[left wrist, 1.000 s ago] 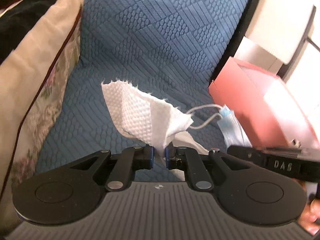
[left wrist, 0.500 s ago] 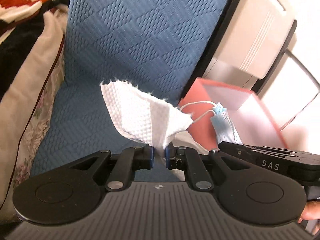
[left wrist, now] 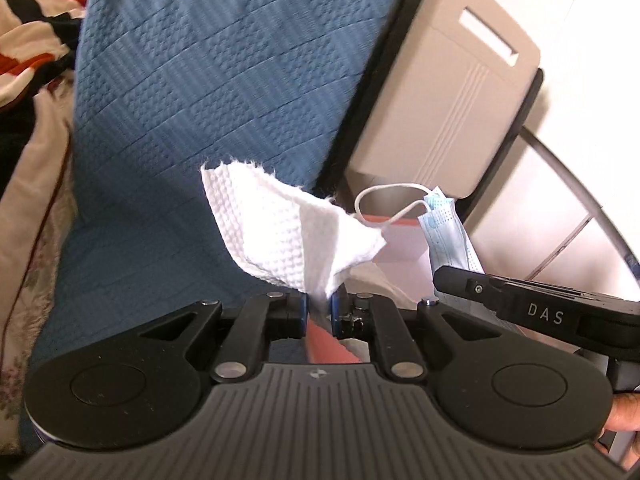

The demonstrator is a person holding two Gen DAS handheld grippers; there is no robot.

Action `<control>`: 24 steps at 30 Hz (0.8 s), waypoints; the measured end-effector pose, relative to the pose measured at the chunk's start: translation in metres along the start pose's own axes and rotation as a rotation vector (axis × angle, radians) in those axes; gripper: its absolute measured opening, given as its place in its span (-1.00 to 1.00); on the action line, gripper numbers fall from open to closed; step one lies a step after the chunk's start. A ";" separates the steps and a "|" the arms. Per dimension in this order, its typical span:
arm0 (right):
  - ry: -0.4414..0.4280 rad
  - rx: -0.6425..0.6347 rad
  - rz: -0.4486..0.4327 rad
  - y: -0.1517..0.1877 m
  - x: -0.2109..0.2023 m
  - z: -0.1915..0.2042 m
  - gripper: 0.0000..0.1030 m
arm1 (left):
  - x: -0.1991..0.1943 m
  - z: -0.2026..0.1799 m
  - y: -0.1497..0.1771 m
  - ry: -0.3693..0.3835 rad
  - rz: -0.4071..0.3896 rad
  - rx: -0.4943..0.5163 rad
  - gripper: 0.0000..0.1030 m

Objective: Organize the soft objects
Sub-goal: 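Carry the tissue in the left tool and mask in the right tool over the pink box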

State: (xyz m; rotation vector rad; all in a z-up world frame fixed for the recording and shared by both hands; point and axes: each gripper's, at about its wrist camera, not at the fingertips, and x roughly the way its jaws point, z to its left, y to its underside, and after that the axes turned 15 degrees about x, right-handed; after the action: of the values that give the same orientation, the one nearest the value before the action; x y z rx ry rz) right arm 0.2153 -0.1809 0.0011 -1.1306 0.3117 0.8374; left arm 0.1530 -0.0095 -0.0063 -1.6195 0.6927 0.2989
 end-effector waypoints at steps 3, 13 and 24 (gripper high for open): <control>0.006 0.001 -0.023 -0.011 -0.012 -0.009 -0.84 | 0.003 -0.016 -0.006 0.023 -0.005 -0.009 -0.75; 0.021 0.025 -0.033 -0.027 -0.028 -0.052 -0.84 | 0.016 -0.066 -0.027 0.054 -0.013 0.009 -0.75; 0.082 0.087 0.005 -0.023 -0.014 -0.122 -0.83 | 0.075 -0.111 -0.024 0.080 0.072 0.029 -0.75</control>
State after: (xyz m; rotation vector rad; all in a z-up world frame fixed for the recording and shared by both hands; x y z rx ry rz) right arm 0.2443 -0.2991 -0.0265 -1.0854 0.4153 0.7754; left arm 0.2044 -0.1354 -0.0096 -1.5882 0.8145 0.2764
